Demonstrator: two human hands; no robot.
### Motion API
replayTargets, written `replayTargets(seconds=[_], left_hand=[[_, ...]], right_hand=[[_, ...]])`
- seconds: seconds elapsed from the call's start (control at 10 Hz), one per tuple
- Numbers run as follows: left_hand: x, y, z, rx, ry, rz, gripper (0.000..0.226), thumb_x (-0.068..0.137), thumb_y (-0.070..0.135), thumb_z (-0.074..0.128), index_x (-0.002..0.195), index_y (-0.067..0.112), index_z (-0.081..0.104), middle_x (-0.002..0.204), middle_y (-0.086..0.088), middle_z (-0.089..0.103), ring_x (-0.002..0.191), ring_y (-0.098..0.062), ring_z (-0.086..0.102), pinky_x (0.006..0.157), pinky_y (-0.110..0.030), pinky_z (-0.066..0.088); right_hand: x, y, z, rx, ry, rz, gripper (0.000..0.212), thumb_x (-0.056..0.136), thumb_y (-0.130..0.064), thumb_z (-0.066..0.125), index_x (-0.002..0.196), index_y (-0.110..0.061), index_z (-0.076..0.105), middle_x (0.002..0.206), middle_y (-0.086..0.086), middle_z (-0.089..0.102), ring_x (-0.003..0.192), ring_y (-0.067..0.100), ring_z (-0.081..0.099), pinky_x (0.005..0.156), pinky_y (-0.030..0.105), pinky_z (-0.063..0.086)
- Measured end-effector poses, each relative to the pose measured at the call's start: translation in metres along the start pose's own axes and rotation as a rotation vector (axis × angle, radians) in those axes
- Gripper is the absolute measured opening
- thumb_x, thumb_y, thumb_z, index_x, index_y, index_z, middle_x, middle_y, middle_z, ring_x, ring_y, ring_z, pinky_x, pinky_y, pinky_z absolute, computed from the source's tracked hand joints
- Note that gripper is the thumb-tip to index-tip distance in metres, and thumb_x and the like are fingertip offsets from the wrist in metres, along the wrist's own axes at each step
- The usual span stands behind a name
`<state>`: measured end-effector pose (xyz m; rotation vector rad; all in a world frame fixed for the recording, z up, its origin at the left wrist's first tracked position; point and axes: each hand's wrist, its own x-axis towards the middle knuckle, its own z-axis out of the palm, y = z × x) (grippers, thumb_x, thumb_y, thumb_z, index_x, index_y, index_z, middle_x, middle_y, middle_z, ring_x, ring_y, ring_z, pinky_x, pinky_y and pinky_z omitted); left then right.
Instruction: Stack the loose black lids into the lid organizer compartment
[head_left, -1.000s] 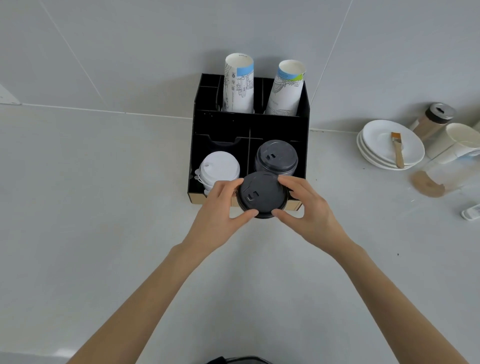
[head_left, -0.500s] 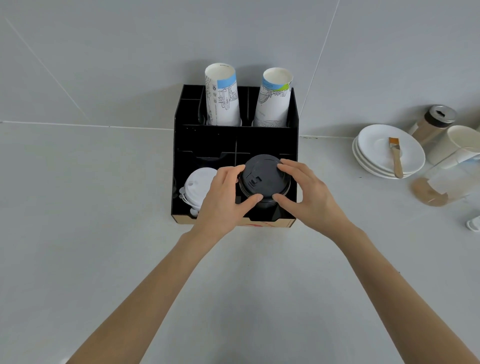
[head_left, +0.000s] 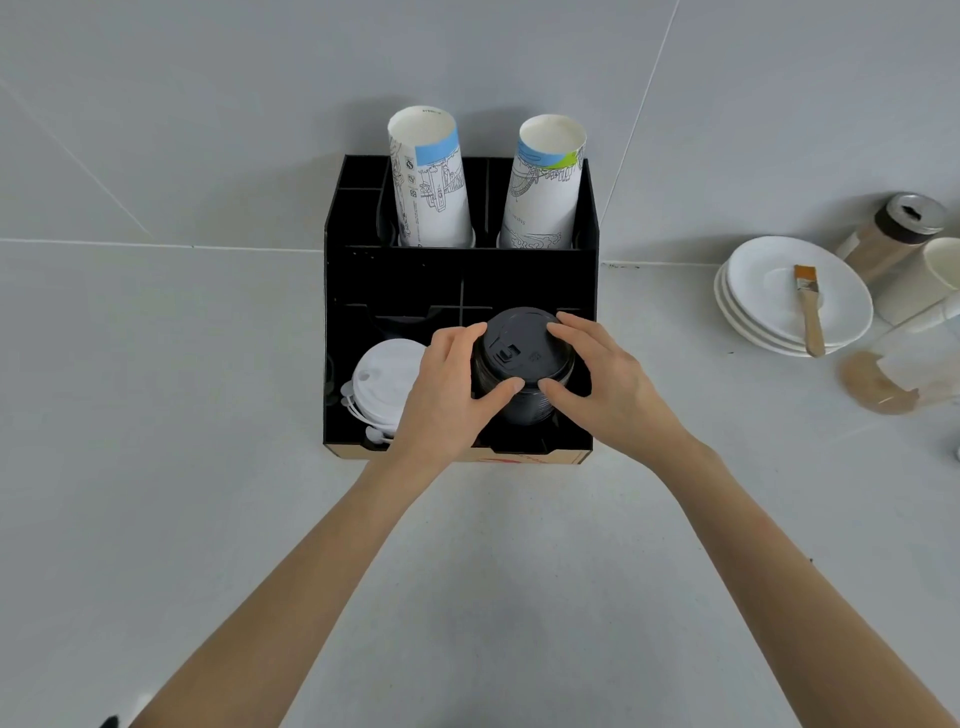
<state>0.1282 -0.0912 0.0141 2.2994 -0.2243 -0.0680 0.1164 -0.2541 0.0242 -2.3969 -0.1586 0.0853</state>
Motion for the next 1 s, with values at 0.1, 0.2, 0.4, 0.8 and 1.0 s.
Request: replayTargets(seconds=[0.1,0.2,0.4,0.8,1.0], left_hand=[[-0.001,-0.001,0.001,0.007,-0.006,0.002,0.059,0.078,0.026,0.065,0.127,0.011,0.036,0.131,-0.011,0.040,0.116,-0.022,0.047,0.087,-0.024,0.037],[-0.003,-0.001,0.002,0.005,-0.002,0.004,0.060,0.078,0.025,0.065,0.128,0.011,0.036,0.131,-0.011,0.040,0.116,-0.022,0.047,0.087,-0.024,0.038],[-0.003,-0.003,0.004,-0.018,-0.012,-0.005,0.060,0.078,0.023,0.065,0.128,0.011,0.035,0.134,-0.011,0.040,0.119,-0.023,0.045,0.088,-0.025,0.037],[0.000,-0.002,-0.005,-0.027,-0.076,0.007,0.059,0.079,0.022,0.064,0.129,0.013,0.034,0.134,-0.008,0.046,0.119,-0.022,0.045,0.091,-0.023,0.032],[-0.003,0.001,-0.020,0.020,-0.119,0.008,0.062,0.082,0.025,0.061,0.133,0.011,0.028,0.143,-0.009,0.037,0.127,-0.023,0.041,0.101,-0.034,0.035]], right_hand=[[-0.002,0.000,0.002,0.002,0.007,0.004,0.053,0.084,-0.018,0.058,0.132,-0.012,0.036,0.146,0.004,0.033,0.131,0.017,0.035,0.092,0.004,0.018],[-0.004,-0.001,0.003,0.002,0.019,0.002,0.053,0.084,-0.018,0.058,0.132,-0.012,0.036,0.146,0.003,0.032,0.130,0.017,0.036,0.092,0.005,0.021],[-0.007,-0.002,0.005,0.023,0.034,0.011,0.053,0.084,-0.016,0.057,0.132,-0.013,0.036,0.147,0.004,0.031,0.131,0.018,0.036,0.097,0.015,0.028],[-0.010,-0.004,0.005,-0.016,0.004,0.017,0.055,0.086,-0.021,0.055,0.135,-0.015,0.030,0.151,0.006,0.024,0.136,0.022,0.028,0.108,0.031,0.031],[-0.013,-0.015,-0.007,-0.011,0.036,0.045,0.053,0.088,-0.025,0.052,0.135,-0.018,0.030,0.152,0.004,0.022,0.138,0.021,0.024,0.110,0.032,0.025]])
